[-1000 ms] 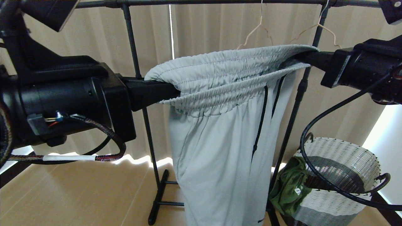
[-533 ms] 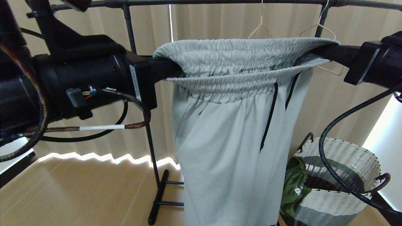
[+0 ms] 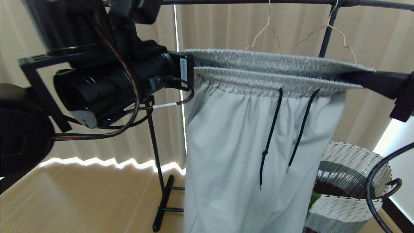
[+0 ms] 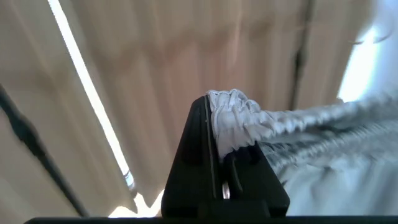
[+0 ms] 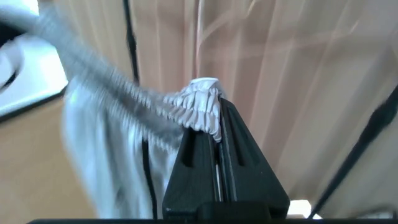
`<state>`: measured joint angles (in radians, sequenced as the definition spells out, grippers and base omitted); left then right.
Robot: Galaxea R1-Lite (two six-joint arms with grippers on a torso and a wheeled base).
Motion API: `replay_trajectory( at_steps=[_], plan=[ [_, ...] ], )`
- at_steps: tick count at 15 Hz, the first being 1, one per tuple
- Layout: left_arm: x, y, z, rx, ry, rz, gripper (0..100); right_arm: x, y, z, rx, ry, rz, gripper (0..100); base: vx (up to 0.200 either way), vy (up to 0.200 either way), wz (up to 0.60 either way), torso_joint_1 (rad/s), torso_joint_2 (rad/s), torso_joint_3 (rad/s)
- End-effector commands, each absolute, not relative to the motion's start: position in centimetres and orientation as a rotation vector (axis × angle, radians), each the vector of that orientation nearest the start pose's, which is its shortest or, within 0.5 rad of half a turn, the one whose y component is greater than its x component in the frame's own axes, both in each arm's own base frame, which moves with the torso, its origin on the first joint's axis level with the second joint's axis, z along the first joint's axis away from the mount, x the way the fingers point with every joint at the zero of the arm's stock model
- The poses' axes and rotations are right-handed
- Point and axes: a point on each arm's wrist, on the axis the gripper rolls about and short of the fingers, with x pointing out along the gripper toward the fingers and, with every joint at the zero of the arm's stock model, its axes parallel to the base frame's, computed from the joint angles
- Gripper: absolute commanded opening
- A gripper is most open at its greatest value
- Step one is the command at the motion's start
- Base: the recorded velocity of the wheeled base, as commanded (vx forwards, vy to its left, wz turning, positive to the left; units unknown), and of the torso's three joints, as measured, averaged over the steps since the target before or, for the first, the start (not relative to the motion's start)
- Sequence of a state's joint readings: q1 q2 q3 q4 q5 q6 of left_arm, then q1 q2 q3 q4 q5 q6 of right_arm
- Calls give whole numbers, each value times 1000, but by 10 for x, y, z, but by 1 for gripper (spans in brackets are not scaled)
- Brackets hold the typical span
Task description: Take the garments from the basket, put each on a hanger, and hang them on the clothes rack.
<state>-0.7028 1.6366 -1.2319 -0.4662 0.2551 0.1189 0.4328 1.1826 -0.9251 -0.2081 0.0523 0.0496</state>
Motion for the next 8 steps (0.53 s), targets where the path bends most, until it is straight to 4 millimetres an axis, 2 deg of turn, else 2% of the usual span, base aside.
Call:
replay_trajectory(
  at_steps=[1, 5, 8],
  plan=[
    [251, -207, 289, 118, -33, -445, 0, 151, 72, 292, 36, 73, 488, 0, 0, 0, 0, 0, 0, 0],
    [252, -205, 288, 121, -27, -440, 0, 152, 72, 299, 40, 53, 488, 0, 0, 0, 0, 0, 0, 0],
    [245, -201, 285, 145, 19, -453, 0, 152, 72, 304, 42, 37, 487, 0, 0, 0, 0, 0, 0, 0]
  ],
)
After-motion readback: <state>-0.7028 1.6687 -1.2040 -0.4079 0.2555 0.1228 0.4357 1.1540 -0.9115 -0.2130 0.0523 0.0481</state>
